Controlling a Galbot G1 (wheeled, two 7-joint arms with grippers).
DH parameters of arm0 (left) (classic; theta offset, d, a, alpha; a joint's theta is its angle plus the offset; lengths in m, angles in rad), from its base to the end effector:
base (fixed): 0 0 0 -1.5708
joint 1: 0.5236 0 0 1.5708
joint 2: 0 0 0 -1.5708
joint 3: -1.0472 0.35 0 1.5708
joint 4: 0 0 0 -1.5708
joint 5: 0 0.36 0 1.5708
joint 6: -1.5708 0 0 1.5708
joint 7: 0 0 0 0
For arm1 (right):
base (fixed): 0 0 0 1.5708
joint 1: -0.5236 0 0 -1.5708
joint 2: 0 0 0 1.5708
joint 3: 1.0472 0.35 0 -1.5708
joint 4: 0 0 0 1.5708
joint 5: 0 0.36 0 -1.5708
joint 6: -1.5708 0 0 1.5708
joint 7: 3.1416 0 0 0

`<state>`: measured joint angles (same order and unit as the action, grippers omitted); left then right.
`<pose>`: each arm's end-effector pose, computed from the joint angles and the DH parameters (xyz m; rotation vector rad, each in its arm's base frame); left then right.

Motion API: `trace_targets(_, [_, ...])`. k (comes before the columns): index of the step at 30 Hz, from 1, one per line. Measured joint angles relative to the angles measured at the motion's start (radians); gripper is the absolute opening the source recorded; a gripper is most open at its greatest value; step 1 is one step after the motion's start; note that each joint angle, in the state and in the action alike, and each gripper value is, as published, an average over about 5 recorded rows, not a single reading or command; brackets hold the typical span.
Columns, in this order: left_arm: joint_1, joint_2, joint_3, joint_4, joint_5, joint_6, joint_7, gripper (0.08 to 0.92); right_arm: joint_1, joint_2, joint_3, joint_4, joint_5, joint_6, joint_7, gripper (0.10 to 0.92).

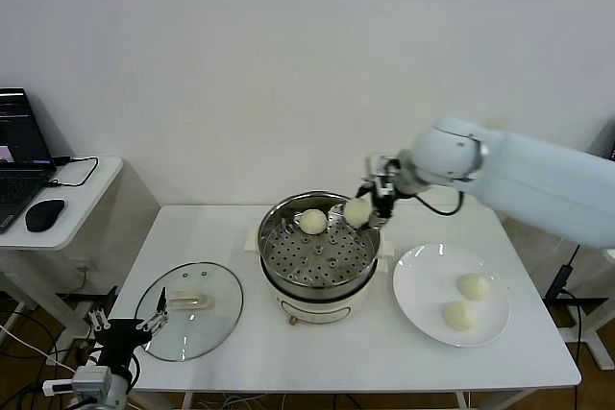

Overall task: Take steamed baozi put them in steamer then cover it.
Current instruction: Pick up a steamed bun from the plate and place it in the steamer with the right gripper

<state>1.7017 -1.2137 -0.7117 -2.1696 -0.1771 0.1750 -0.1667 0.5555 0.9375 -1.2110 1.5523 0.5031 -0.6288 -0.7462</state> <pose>0.1597 0.1035 -0.2717 0.1912 -2.9332 -0.3565 0.4993 0.0752 -0.0428 1.3400 -1.6787 1.4258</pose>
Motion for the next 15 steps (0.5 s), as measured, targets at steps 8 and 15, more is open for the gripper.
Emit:
trace_targets(8, [0.011,-0.007,-0.012,-0.005,0.001,0.001,0.0,0.823,-0.064,0.169,-0.009,-0.099,0.037,-0.038,0.061,0.679])
trace_targets(15, [0.009,-0.007,-0.018,0.002,0.0,0.0,0.0,0.823,-0.117,0.266,-0.012,-0.165,0.049,-0.052,0.1,0.678])
